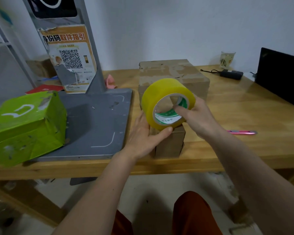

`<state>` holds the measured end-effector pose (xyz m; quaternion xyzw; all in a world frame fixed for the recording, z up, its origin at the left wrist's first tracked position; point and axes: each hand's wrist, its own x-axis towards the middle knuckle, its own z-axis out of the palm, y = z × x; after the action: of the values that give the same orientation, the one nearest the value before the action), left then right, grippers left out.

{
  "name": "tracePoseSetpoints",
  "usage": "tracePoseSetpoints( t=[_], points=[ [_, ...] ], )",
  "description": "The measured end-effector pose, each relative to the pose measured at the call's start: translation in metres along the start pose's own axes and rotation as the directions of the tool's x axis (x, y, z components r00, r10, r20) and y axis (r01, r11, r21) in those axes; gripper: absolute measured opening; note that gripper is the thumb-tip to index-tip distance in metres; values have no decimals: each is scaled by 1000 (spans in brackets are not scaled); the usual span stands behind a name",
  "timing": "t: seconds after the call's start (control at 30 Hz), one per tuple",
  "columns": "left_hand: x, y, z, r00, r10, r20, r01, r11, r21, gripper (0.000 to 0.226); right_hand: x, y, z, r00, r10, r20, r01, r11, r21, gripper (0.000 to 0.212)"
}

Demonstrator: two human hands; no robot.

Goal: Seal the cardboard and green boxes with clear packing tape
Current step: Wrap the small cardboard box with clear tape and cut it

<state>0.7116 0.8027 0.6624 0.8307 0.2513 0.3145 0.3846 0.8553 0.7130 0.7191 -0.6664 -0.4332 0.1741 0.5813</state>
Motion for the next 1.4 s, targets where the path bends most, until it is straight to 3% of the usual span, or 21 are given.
tracePoseSetpoints(
  t=[0.13,0.2,0.33,0.47,0.67,0.9,1.1,1.27,1.4],
  points=[
    [1,-1,-4,997,71,7,-71,995,73,70,7,-2,-7,999,36,36,-35,999,-29,28],
    [-1,-2,-7,997,67,39,-70,995,74,62,9,-1,-19,995,98,22,-98,995,14,27],
    [-2,-7,-5,996,68,60,-70,997,43,72,7,6,-49,981,189,45,-192,977,89,28],
    [-1,-6,-4,995,82,57,-85,996,41,72,11,11,-55,982,183,55,-185,982,25,33],
    [-2,-10,-3,997,69,46,-71,996,46,66,10,15,-66,993,119,-5,-119,988,-101,23],
    [0,-2,2,996,51,69,-53,998,25,67,1,28,-78,988,145,-57,-146,989,-13,26],
    [-3,12,17,998,-60,22,62,989,-131,64,-4,37,-72,976,195,-97,-190,980,59,29],
    [-3,23,37,984,-153,-96,113,937,-332,35,-8,44,-67,954,272,-129,-251,955,156,27],
    [-4,30,38,960,-255,-115,184,886,-425,32,-11,48,-64,950,284,-134,-255,947,195,29]
  ],
)
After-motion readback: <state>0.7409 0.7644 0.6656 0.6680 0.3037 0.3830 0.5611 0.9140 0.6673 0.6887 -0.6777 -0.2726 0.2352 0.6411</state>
